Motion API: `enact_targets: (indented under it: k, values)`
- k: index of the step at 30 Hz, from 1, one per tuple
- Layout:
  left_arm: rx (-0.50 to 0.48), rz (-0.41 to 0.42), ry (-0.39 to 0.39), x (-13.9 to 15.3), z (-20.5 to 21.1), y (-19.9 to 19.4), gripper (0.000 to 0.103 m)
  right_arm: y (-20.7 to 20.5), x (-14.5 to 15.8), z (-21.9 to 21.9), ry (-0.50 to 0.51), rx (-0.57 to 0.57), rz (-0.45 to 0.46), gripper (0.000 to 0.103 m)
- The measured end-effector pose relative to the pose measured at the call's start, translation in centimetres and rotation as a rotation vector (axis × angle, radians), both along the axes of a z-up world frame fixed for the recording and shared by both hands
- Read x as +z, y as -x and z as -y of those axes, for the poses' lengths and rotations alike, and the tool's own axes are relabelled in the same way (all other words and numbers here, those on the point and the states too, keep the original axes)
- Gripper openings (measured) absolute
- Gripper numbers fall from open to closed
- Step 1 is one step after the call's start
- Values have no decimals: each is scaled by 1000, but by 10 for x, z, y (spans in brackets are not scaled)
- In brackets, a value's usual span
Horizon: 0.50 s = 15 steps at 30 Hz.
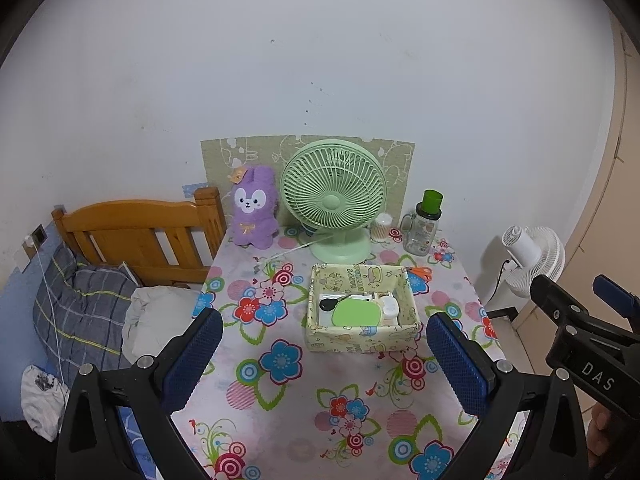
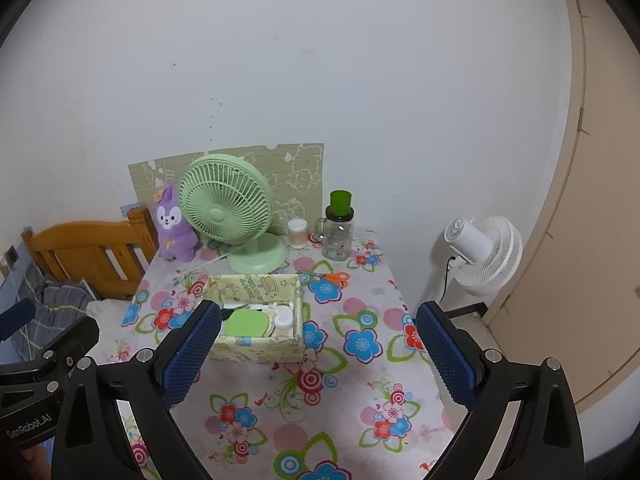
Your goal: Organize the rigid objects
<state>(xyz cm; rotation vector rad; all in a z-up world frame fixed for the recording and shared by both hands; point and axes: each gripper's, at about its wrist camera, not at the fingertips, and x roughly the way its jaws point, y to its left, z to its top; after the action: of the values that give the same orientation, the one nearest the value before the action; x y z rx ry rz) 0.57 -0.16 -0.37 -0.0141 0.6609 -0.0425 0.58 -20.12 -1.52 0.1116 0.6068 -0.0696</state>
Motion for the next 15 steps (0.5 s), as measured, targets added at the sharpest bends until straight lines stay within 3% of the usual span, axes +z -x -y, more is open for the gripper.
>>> enact_targets:
  k: [15]
  values:
    - [15,-5,-3,0,3,-5,103,-5,-1,1,-4,-8,-2,102]
